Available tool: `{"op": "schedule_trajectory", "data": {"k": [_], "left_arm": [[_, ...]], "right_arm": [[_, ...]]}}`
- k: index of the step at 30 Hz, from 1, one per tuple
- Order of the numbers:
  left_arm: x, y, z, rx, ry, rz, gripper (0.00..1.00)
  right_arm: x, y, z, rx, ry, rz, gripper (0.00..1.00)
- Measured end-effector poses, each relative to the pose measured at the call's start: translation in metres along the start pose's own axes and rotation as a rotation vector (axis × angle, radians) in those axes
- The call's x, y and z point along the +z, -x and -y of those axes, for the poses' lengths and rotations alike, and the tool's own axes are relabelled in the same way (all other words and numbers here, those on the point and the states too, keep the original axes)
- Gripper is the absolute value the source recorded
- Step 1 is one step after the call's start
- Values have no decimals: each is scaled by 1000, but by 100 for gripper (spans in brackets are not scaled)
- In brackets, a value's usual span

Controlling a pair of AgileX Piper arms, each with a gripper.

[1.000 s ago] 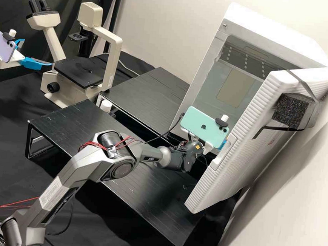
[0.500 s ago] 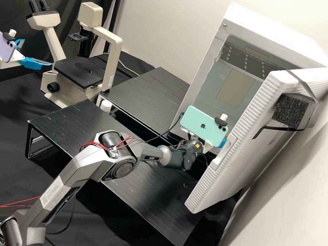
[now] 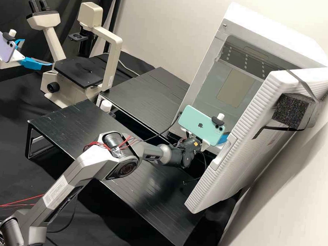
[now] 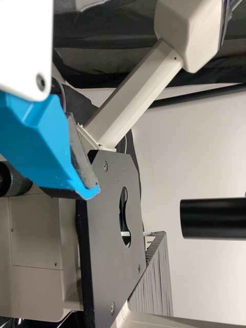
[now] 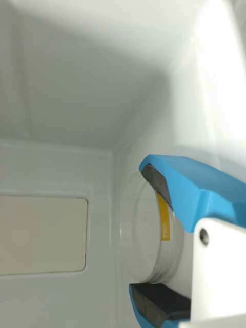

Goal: Take out the petri dish and place it under the microscope.

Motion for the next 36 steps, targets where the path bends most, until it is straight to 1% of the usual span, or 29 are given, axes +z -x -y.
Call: {"op": "schedule_trajectory", "data": {"k": [20,24,27,30,31,33,34,36], "left_arm": [[0,0,0,0,0,0,100],[0,0,0,0,0,0,100],[0,0,0,0,0,0,100],[0,0,0,0,0,0,100],[0,0,0,0,0,0,100],[0,0,0,0,0,0,100],[0,0,0,0,0,0,100],[0,0,0,0,0,0,100]], "right_arm": [[-2,-3,3,-4,-2,-1,0],[0,-2,5,-6,-11,-3,0],[0,2,7,-2,-35,-17,0],[0,10,6,1,-43,-38,0],[1,13,6,0,-46,-43,100],[2,22,4,0,-50,-46,100],[2,27,3,-1,-49,-45,0],[1,39,1,1,-56,-51,0]]}}
